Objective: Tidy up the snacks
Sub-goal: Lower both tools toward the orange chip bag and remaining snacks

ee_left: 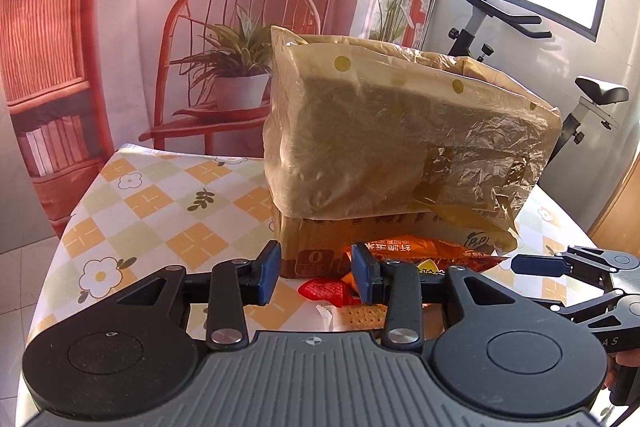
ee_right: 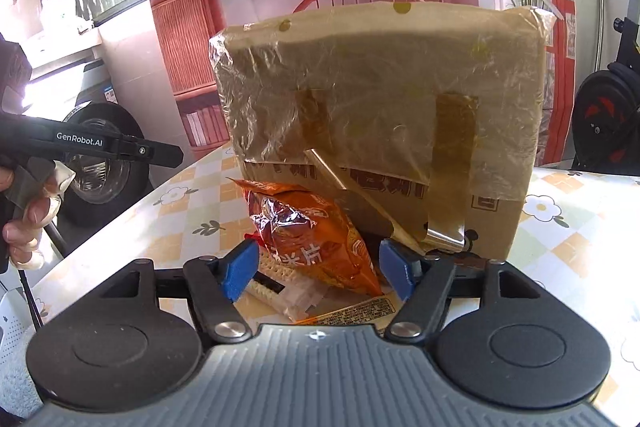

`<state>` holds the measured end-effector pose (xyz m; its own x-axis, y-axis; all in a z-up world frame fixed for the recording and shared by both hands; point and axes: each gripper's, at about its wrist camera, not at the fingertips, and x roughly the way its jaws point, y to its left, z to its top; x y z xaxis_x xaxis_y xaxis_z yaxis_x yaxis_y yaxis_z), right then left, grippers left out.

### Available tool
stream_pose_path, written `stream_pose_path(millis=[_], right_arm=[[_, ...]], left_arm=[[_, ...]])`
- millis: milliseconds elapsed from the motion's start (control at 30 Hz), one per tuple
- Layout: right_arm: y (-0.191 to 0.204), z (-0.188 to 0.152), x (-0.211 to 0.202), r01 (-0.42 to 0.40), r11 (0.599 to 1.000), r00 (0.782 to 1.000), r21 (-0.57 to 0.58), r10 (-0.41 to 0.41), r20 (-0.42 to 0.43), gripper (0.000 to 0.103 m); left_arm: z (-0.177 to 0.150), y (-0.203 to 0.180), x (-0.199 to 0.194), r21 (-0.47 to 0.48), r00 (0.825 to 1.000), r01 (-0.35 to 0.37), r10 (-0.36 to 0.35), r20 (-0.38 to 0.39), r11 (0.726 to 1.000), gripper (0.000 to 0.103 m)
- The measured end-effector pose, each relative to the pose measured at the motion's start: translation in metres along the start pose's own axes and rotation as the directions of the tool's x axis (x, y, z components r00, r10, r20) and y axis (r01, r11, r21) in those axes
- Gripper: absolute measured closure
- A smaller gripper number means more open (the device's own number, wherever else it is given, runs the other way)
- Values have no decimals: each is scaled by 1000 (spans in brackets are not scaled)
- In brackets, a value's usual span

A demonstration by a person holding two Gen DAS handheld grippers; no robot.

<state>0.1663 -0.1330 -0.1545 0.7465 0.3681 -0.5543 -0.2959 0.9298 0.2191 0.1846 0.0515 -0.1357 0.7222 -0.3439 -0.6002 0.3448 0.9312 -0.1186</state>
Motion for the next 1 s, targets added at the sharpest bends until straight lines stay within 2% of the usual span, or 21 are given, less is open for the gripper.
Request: stream_pose_path(millis=[67, 233, 400, 467, 500, 600, 867, 1000], right_arm=[[2, -1, 13, -13, 1000, 1000, -13, 13, -21, 23], [6, 5, 45, 4, 998, 998, -68, -8, -55, 19], [11, 15, 72, 3, 994, 996, -110, -12, -83, 19], [12, 15, 77, -7, 993, 995, -117, -5, -100, 27], [12, 15, 76, 1, 992, 995, -124, -13, -97, 40], [11, 12, 67, -19, 994, 996, -111, 9, -88, 49], [9, 6, 6, -29, 999, 999, -34, 30, 40, 50], [5, -2, -18, -7, 1000, 997, -28, 8, 71, 50]], left_arm=[[-4, 1, 2, -17, 1000, 8, -8, -1, 1000, 63], [-11, 0, 10, -26, 1000, 6, -6, -11, 1000, 63], [-17, 3, 15, -42, 1000, -7, 6, -22, 999, 63], [-19, 4, 15, -46, 1000, -14, 12, -27, 999, 63], [-20, 4, 15, -46, 999, -18, 16, -30, 999, 63], [-24, 3, 14, -43, 999, -22, 20, -39, 999, 63], [-33, -5, 7, -40, 998, -20, 18, -52, 999, 63], [-39, -13, 7, -36, 998, -9, 7, -62, 999, 63]])
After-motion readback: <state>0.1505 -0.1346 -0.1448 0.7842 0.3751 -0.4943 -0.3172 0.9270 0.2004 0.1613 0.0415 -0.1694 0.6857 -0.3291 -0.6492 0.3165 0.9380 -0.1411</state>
